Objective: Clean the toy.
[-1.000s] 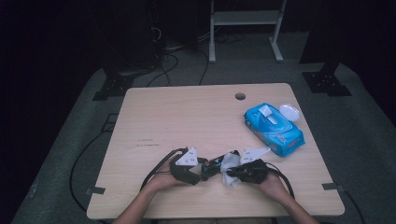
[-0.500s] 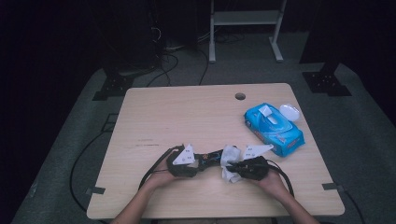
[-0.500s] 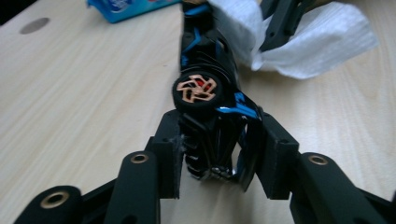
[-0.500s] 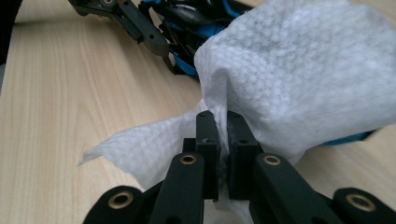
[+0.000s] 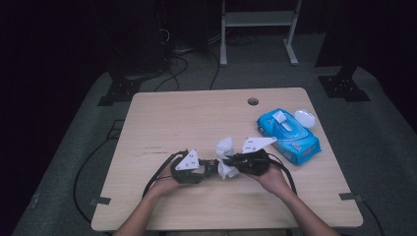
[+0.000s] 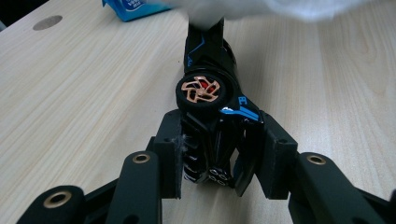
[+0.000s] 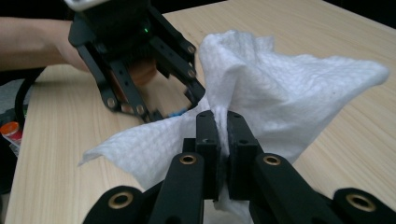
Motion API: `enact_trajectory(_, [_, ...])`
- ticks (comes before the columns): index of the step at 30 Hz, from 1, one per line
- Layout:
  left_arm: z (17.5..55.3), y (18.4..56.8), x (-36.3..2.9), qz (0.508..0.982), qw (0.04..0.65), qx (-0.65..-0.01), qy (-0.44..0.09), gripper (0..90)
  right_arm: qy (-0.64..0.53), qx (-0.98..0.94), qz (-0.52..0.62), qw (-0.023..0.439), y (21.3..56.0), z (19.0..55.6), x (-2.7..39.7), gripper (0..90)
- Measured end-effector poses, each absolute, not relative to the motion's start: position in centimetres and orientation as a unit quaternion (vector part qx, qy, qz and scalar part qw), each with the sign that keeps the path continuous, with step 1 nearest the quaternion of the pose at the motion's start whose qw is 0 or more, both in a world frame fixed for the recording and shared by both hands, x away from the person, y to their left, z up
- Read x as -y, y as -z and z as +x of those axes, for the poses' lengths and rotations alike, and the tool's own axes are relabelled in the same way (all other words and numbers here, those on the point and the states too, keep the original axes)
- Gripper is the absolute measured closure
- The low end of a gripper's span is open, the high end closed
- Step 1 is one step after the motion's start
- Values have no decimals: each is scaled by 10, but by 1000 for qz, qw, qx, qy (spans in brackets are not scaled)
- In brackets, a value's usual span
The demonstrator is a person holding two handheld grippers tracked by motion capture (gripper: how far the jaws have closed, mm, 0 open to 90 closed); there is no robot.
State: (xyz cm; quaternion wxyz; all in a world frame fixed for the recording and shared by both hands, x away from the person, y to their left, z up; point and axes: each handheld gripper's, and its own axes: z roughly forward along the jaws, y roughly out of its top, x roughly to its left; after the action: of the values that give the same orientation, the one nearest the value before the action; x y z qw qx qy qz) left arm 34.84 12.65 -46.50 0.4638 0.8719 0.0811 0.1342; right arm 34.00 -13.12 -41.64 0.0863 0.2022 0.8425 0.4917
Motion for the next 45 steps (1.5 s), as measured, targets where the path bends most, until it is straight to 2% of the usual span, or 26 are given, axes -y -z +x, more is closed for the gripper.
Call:
enact_trajectory(8, [348, 465, -127, 871, 465, -87, -135, 583, -479, -853, 200, 57, 428, 354, 88, 848])
enact_trajectory(11, [348, 465, -127, 870, 466, -88, -135, 584, -482, -849, 212, 51, 428, 358, 94, 848])
enact_trajectory(17, [350, 466, -128, 870, 467, -90, -130, 584, -470, -846, 237, 82, 428, 361, 123, 847])
enact_trajectory(21, [351, 467, -127, 868, 471, -91, -127, 583, -467, -844, 250, 86, 429, 361, 133, 847])
enact_trajectory(25, [351, 467, -127, 868, 472, -90, -127, 583, -469, -847, 235, 87, 427, 360, 120, 846])
enact_trajectory(29, [351, 467, -126, 869, 470, -87, -129, 584, -482, -847, 214, 62, 426, 358, 94, 846])
enact_trajectory(32, [351, 466, -127, 868, 472, -96, -123, 584, -476, -854, 200, 66, 427, 356, 81, 846])
enact_trajectory(40, [354, 467, -129, 867, 474, -103, -114, 583, -453, -853, 229, 121, 424, 361, 116, 844])
enact_trajectory(45, [354, 467, -130, 866, 476, -103, -112, 583, -450, -843, 264, 133, 425, 366, 148, 844])
